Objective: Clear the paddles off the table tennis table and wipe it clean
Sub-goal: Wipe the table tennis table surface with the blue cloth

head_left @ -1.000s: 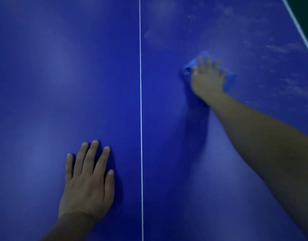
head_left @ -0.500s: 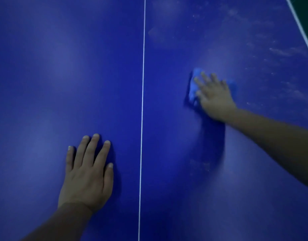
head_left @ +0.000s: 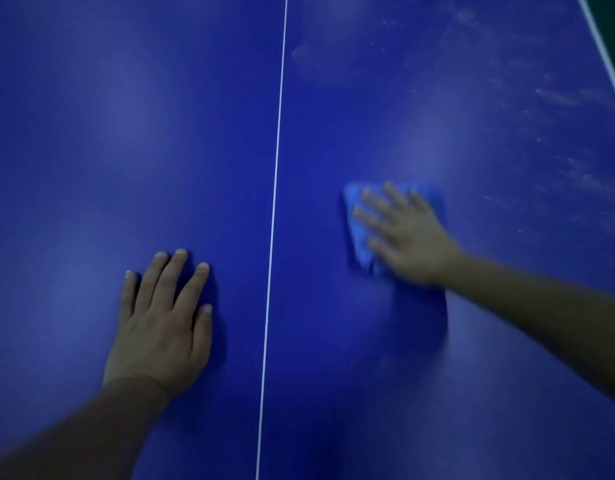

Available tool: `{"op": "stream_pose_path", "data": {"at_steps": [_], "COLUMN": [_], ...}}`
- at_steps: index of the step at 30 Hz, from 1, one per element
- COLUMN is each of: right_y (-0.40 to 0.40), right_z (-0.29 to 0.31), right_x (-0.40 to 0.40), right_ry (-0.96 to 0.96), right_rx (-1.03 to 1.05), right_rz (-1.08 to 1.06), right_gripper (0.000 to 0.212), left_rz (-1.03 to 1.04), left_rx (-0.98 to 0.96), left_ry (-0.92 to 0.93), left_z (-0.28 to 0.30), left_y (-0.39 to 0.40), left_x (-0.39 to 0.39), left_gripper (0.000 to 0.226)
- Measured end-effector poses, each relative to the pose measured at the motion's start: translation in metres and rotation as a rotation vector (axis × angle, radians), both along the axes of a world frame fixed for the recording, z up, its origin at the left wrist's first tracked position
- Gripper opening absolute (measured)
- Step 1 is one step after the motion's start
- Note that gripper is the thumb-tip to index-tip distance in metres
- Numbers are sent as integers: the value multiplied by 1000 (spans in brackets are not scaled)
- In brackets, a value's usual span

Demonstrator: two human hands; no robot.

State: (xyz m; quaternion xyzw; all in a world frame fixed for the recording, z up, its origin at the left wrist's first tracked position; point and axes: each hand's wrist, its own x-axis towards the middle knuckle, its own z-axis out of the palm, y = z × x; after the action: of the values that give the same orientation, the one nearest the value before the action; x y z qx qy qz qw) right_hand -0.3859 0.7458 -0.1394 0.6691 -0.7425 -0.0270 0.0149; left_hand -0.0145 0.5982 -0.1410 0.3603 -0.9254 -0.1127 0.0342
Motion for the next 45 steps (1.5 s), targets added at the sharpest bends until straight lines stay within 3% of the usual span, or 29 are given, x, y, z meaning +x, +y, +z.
{"op": "stream_pose_path", "data": {"at_steps": [3, 5, 8, 10, 12, 13, 14, 18, 20, 22, 25, 28, 30, 32, 34, 36, 39, 43, 44, 45], "right_y": [-47, -47, 16, 83, 116, 111, 93, 9, 3, 27, 117, 156, 122, 83, 69, 71, 97, 180, 183, 177], "right_z": [11, 6, 2, 5, 11, 10, 5, 7, 5, 1, 1, 7, 0, 5, 14, 11, 5, 2, 3, 2], "right_x": [-51, -37, 50, 114, 119, 100, 75, -17, -11, 41, 150, 156, 102, 37, -4, 7, 100, 199, 186, 165], "right_ry": [-56, -56, -44, -102, -141, -117, -68, -57, -79, -48, -119, -161, -44, -27, -130, -182, -110, -127, -117, -64], "right_rx": [-25, -63, -84, 31, 113, 109, 71, -26, -67, -93, -15, 72, 21, -30, -17, -53, -70, 56, 63, 24], "right_rz": [-501, -536, -202, 140, 368, 380, 307, -421, -547, -427, 25, 335, 174, -278, -677, -796, -497, 233, 285, 205], "right_gripper": [66, 65, 56, 53, 52, 51, 52, 63, 66, 62, 55, 53, 53, 62, 69, 62, 63, 54, 53, 54], "left_rz": [7, 9, 9, 12, 15, 17, 22, 28, 33, 37, 51, 49, 35, 41, 91, 109, 53, -23, -53, -83], "left_rx": [-5, -11, -20, -19, -21, -23, -25, -22, -20, -11, -9, -50, -92, -112, -103, -61, -1, 18, 16, 15], "left_ry": [-4, -2, 3, -8, -16, -16, -15, -11, -9, -12, -13, -70, -116, -145, -121, -57, 42, 80, 76, 60], "left_z": [-1, -1, 0, 0, -1, -1, -1, -1, 0, 0, 1, 1, 2, 6, 10, 10, 7, 8, 8, 7], "left_y": [0, 1, 1, 0, 1, 2, 1, 2, 3, 4, 5, 6, 5, 7, 19, 44, 96, 158, 169, 177], "left_x": [1, 1, 2, 2, 2, 2, 1, 0, 1, 1, 0, 1, 1, 1, 5, 16, 45, 84, 94, 105], "left_gripper": [60, 60, 60, 60, 61, 61, 61, 62, 62, 64, 65, 67, 70, 72, 72, 72, 68, 63, 62, 62]}}
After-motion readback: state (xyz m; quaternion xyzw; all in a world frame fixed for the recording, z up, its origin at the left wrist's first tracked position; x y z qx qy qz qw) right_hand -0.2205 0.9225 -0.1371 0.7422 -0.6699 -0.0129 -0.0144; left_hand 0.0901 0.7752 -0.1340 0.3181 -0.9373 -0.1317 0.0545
